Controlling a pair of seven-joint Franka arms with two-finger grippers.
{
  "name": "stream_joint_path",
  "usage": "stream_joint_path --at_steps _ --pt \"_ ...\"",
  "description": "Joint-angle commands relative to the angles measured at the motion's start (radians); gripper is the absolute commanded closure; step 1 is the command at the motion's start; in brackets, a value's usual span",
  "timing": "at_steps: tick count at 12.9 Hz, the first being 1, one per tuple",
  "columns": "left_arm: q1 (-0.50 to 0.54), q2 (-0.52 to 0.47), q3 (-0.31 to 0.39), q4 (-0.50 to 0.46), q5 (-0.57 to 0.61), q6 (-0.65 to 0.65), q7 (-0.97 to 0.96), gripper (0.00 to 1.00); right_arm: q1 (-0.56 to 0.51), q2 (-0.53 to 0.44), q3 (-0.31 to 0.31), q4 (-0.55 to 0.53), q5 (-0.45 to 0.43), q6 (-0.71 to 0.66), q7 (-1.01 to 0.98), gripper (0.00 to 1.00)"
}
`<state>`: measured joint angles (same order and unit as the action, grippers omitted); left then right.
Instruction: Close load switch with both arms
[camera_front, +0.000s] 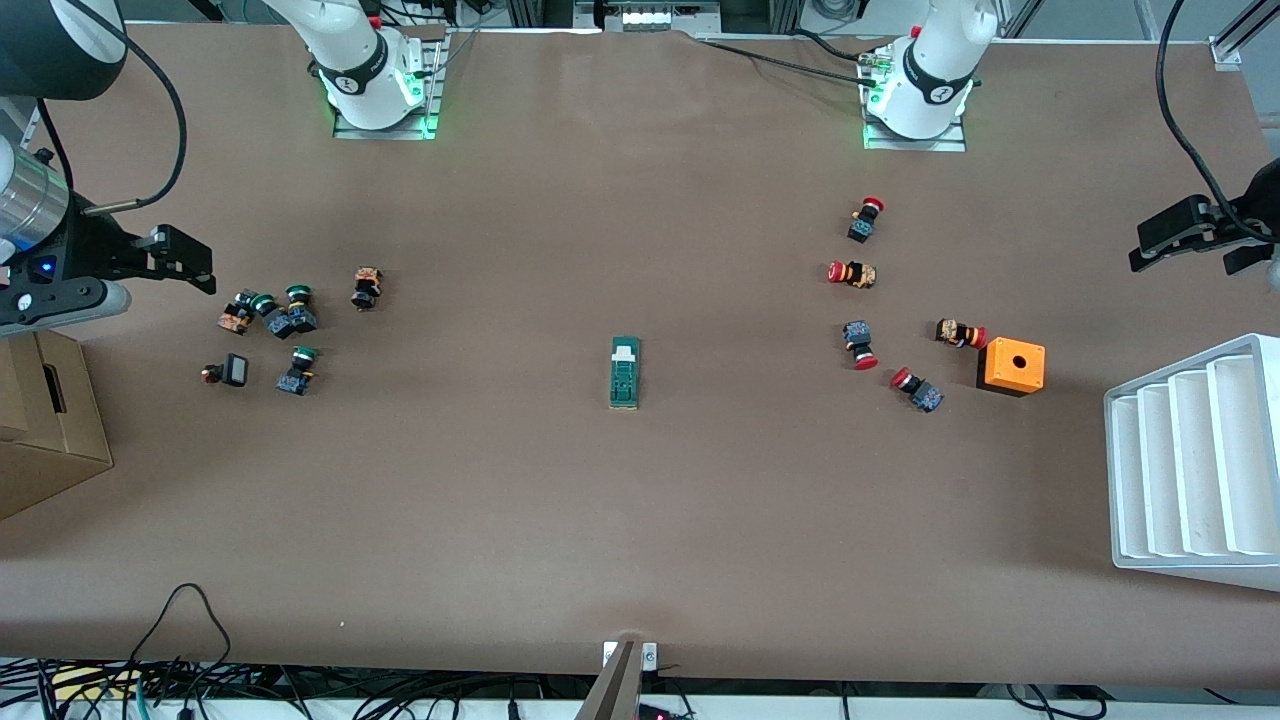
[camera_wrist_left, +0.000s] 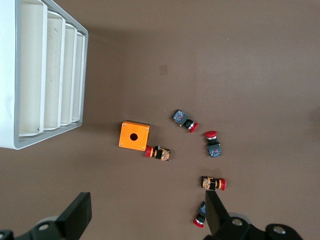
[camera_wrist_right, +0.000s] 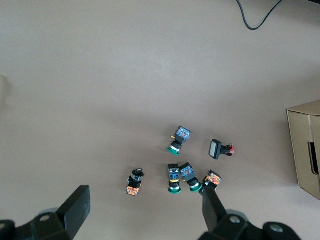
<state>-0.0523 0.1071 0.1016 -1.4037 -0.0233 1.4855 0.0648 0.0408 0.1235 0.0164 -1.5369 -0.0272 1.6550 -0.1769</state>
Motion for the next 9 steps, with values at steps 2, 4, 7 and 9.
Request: stream_joint_path --at_steps 2,4,7,9 --pt "0.020 -0.009 -0.009 0.000 0.019 -0.013 0.032 0.00 -0.002 -0.007 -0.001 0.014 0.013 -0.034 -0.018 0.01" --pt "0.025 -0.003 -0.008 0.005 0.019 -0.013 0.032 0.00 -0.002 -0.007 -0.003 0.014 0.013 -0.034 -0.018 0.01" --pt "0.025 -0.004 -0.013 0.003 0.010 -0.005 0.029 0.00 -0.002 -0.007 -0.004 0.014 0.013 -0.034 -0.016 0.01" --pt "0.009 -0.004 -0.025 -0.003 0.003 0.002 0.015 0.00 -0.002 -0.007 -0.006 0.014 0.012 -0.034 -0.012 0.01"
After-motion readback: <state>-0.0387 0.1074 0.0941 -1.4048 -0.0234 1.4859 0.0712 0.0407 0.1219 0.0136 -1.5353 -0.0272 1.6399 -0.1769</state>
